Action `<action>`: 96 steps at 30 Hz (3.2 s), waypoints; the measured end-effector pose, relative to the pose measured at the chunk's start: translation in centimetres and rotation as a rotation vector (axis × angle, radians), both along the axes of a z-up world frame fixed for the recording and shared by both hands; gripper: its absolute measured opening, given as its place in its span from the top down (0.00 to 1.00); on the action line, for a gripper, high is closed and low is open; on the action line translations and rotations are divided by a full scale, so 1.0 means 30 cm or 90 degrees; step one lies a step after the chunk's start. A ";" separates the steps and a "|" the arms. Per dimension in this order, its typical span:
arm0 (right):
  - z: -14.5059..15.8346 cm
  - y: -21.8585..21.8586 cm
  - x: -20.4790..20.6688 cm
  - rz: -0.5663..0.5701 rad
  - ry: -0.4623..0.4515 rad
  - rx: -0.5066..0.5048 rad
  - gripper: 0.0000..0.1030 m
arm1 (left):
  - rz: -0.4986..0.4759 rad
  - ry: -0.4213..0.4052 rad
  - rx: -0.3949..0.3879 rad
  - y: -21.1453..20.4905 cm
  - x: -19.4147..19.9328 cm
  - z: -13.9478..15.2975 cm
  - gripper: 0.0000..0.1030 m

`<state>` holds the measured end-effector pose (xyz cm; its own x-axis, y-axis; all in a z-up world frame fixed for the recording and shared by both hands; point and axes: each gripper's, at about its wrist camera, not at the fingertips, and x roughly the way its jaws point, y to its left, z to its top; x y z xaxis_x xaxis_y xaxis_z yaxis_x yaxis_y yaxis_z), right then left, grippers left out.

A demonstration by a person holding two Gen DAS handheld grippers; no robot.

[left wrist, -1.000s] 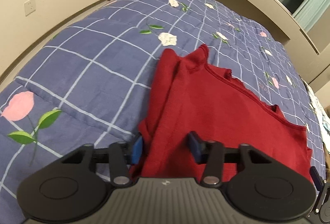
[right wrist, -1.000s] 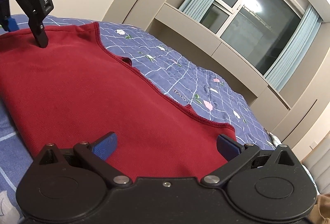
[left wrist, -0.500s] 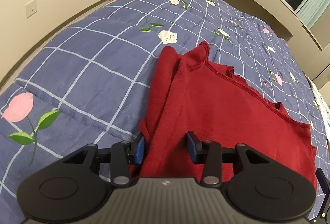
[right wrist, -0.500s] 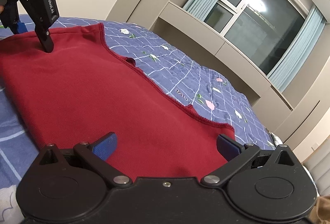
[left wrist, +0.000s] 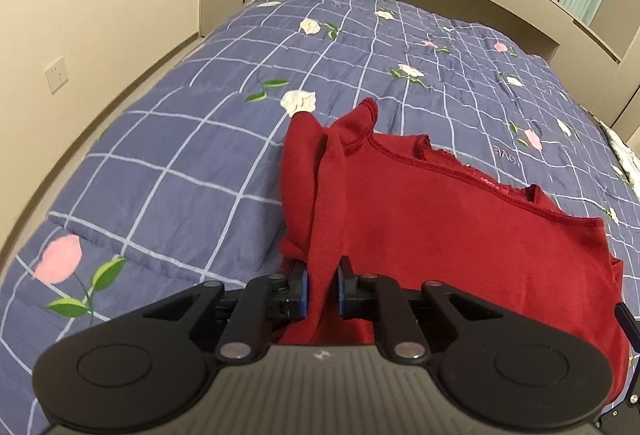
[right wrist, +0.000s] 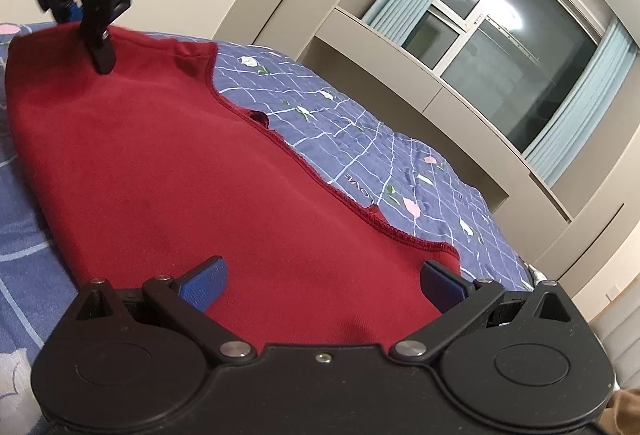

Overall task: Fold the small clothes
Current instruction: 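Lift the sweater edge and fold it over with the left gripper, release, then grasp the opposite sweater edge with the right gripper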

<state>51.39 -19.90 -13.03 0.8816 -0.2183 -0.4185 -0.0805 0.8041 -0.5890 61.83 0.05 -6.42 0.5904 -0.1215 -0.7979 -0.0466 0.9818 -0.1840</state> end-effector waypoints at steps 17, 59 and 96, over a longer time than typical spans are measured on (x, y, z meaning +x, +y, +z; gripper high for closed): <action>0.015 -0.013 0.001 0.033 0.025 0.000 0.01 | -0.033 -0.034 -0.032 -0.083 -0.024 0.149 0.88; 0.135 -0.609 -0.343 -0.162 0.043 0.035 0.01 | -0.331 0.032 -0.062 -0.962 -0.154 0.055 0.85; 0.280 -0.807 0.257 -0.201 0.237 0.654 0.70 | -0.139 0.129 -0.112 -0.388 -0.155 -0.062 0.28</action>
<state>59.10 -44.10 -4.62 0.6317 0.1888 -0.7519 0.1787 0.9083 0.3782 57.18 -11.58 -8.29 0.3665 -0.3734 -0.8522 0.1075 0.9268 -0.3599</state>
